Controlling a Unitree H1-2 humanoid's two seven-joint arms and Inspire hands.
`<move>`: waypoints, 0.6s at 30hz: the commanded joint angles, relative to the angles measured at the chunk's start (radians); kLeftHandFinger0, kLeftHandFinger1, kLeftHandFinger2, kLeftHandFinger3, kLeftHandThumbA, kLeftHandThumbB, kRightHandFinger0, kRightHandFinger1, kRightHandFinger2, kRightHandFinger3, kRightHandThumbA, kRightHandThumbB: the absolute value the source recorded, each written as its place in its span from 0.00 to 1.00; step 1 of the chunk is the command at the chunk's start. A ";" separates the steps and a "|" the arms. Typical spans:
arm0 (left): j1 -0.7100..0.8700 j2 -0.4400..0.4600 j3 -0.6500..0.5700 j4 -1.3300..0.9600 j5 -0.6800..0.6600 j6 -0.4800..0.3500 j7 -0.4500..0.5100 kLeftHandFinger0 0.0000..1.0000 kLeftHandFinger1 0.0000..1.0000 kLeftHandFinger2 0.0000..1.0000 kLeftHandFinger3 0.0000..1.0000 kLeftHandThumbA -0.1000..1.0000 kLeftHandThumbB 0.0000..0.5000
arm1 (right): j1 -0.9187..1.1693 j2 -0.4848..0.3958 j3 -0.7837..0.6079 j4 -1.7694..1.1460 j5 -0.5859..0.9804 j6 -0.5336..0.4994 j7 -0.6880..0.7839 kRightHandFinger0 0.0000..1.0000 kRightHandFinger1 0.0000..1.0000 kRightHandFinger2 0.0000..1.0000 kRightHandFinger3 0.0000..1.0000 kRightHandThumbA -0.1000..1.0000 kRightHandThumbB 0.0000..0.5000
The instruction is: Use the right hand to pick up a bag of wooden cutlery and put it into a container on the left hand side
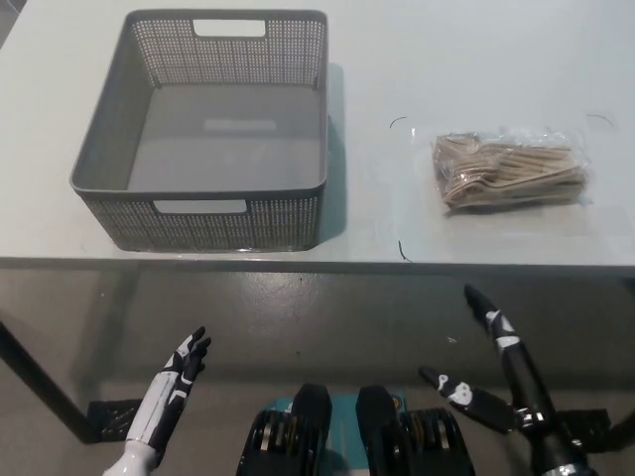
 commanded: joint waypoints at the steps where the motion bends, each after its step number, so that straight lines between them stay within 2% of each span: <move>1: -0.021 0.028 -0.010 -0.006 -0.010 -0.061 0.003 1.00 1.00 1.00 1.00 1.00 0.79 | 0.015 -0.030 -0.025 -0.157 -0.028 -0.033 -0.006 1.00 1.00 1.00 1.00 1.00 0.90; 4: -0.022 0.034 -0.018 -0.002 -0.007 -0.061 -0.001 1.00 1.00 1.00 1.00 1.00 0.78 | 0.013 -0.065 -0.048 -0.267 -0.026 0.004 0.014 1.00 1.00 1.00 1.00 1.00 0.96; 7: -0.021 0.039 -0.024 0.000 -0.009 -0.061 -0.003 1.00 1.00 1.00 1.00 1.00 0.78 | 0.001 -0.101 -0.063 -0.323 -0.031 0.027 0.032 1.00 1.00 1.00 1.00 1.00 0.92; 9: -0.021 0.042 -0.028 0.000 -0.014 -0.061 -0.001 1.00 1.00 1.00 1.00 1.00 0.77 | -0.022 -0.129 -0.078 -0.376 -0.024 0.089 0.050 1.00 1.00 1.00 1.00 1.00 1.00; 12: -0.013 0.044 -0.038 0.001 -0.010 -0.061 0.008 1.00 1.00 1.00 1.00 1.00 0.79 | -0.088 -0.197 -0.099 -0.425 -0.031 0.198 0.096 1.00 1.00 1.00 1.00 1.00 1.00; 13: 0.004 0.042 -0.042 -0.002 -0.011 -0.061 0.011 1.00 1.00 1.00 1.00 1.00 0.79 | -0.094 -0.214 -0.098 -0.436 -0.027 0.228 0.112 1.00 1.00 1.00 1.00 0.94 1.00; 18: 0.036 0.042 -0.047 -0.012 -0.017 -0.061 0.016 1.00 1.00 1.00 1.00 1.00 0.79 | -0.211 -0.295 -0.097 -0.442 -0.112 0.375 0.172 1.00 1.00 1.00 1.00 0.84 1.00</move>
